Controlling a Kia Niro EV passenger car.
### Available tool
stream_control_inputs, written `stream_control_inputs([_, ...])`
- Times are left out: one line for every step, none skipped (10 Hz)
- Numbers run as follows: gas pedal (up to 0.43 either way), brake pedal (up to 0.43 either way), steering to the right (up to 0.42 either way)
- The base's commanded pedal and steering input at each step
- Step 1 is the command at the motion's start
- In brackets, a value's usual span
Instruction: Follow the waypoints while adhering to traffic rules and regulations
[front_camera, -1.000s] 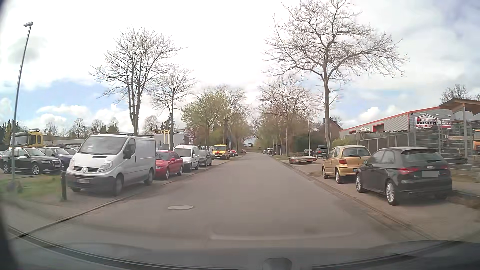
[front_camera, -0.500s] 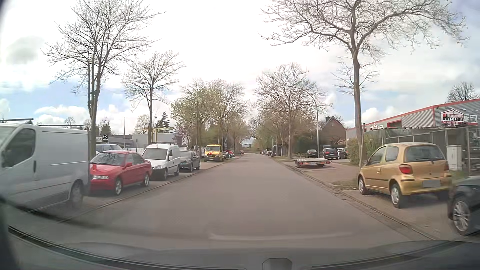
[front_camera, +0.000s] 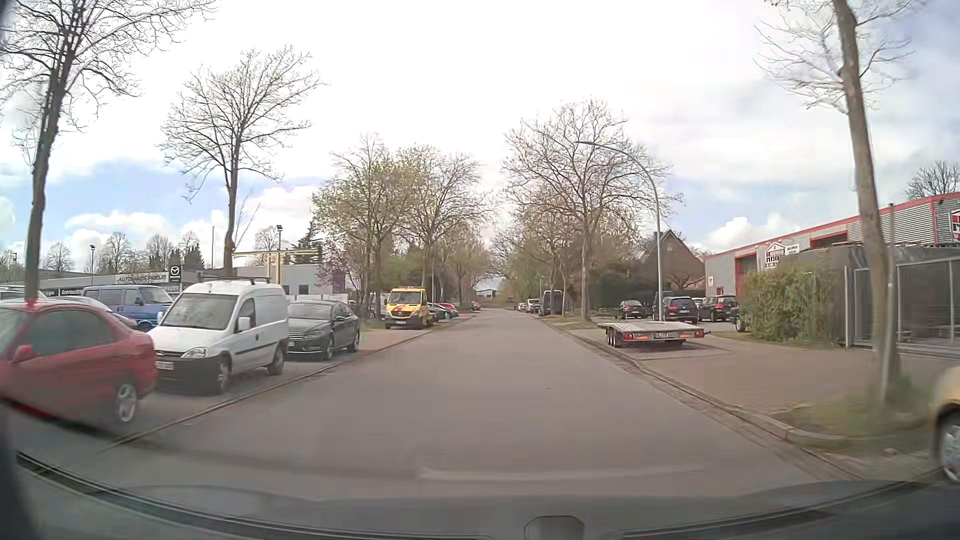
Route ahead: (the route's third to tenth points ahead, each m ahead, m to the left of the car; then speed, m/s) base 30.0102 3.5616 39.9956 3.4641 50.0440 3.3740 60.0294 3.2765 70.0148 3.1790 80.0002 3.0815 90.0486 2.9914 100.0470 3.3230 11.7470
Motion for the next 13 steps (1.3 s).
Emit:
stream_control_inputs([0.197, 0.000, 0.009])
stream_control_inputs([0.197, 0.000, 0.009])
stream_control_inputs([0.197, 0.000, 0.008])
stream_control_inputs([0.197, 0.000, 0.006])
stream_control_inputs([0.197, 0.000, 0.005])
stream_control_inputs([0.197, 0.000, 0.004])
stream_control_inputs([0.197, 0.000, 0.003])
stream_control_inputs([0.197, 0.000, 0.002])
stream_control_inputs([0.197, 0.000, 0.001])
stream_control_inputs([0.189, 0.000, 0.000])
stream_control_inputs([0.189, 0.000, 0.000])
stream_control_inputs([0.189, 0.000, 0.000])
stream_control_inputs([0.189, 0.000, 0.000])
